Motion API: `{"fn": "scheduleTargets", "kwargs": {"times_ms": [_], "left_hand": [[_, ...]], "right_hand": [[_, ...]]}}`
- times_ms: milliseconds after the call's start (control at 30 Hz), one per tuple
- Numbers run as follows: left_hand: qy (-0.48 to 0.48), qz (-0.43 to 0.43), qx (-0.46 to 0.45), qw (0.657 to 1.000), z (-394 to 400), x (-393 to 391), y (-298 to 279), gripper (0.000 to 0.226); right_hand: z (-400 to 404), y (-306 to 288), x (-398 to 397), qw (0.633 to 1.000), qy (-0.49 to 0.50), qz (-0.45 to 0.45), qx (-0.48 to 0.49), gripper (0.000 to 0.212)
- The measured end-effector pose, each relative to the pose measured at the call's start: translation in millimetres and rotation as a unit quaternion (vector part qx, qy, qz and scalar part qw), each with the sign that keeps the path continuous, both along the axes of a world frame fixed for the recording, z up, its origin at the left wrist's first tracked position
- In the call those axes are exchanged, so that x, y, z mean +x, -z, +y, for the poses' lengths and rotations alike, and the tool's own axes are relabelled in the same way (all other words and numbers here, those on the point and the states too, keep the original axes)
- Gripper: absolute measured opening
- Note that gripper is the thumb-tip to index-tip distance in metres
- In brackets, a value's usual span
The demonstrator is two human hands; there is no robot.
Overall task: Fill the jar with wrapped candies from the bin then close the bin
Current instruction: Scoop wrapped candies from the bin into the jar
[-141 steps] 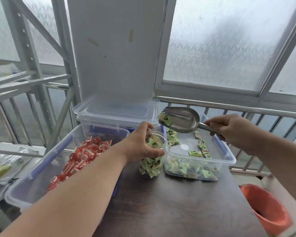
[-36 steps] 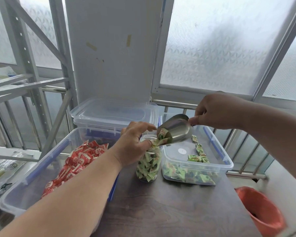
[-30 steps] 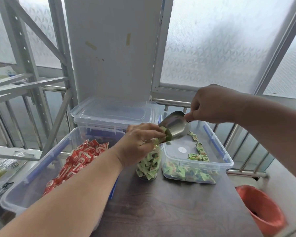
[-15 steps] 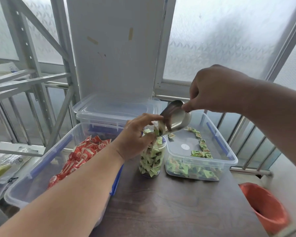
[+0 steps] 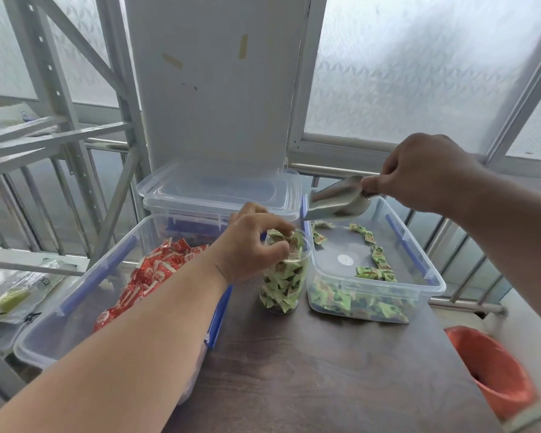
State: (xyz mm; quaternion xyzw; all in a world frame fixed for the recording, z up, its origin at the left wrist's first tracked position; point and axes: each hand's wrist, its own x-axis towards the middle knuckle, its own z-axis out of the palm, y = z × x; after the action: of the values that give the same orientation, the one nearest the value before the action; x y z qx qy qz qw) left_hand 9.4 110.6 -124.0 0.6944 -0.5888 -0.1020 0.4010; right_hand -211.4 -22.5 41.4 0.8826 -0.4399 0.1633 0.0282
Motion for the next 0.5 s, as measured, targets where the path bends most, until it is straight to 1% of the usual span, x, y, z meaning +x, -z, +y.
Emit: {"fn": "scheduleTargets", "kwargs": {"times_ms": [67, 133, 233, 300, 367, 400, 467, 500], "left_hand": [[0.007, 0.007, 0.020, 1.000, 0.1, 3.8, 1.8, 0.032], [0.018, -0.003, 0.053, 0.998, -1.6, 4.2, 2.5, 0.025], [0.023, -0.034, 0.122, 0.992, -6.1, -2.9, -1.0, 0.022], [0.024, -0.042, 0.136, 0.990, -8.9, -4.3, 0.9, 0.025], [0.024, -0.048, 0.126, 0.991, -9.2, -2.2, 5.6, 0.034], [0.026, -0.048, 0.110, 0.992, -9.3, -0.6, 8.4, 0.039], [0.039, -0.056, 0.064, 0.996, -8.5, 1.1, 11.3, 0.046], [0.044, -0.056, 0.046, 0.996, -8.1, 1.0, 11.4, 0.050]], "right_hand": [[-12.7, 9.5, -4.2, 0.998, 0.023, -0.050, -0.007, 0.043], [-29.8, 25.0, -4.2, 0.997, 0.039, -0.060, -0.003, 0.041], [-64.5, 64.9, 3.6, 0.998, 0.061, -0.003, 0.011, 0.037], [-81.2, 93.5, 11.6, 0.997, 0.068, 0.020, 0.040, 0.026], [-89.1, 118.9, 18.6, 0.994, 0.079, 0.052, 0.056, 0.009], [-95.0, 131.5, 21.6, 0.993, 0.075, 0.068, 0.060, 0.007], [-104.2, 154.8, 28.1, 0.989, 0.072, 0.101, 0.080, 0.020], [-106.5, 164.1, 30.5, 0.987, 0.068, 0.106, 0.098, 0.022]]}}
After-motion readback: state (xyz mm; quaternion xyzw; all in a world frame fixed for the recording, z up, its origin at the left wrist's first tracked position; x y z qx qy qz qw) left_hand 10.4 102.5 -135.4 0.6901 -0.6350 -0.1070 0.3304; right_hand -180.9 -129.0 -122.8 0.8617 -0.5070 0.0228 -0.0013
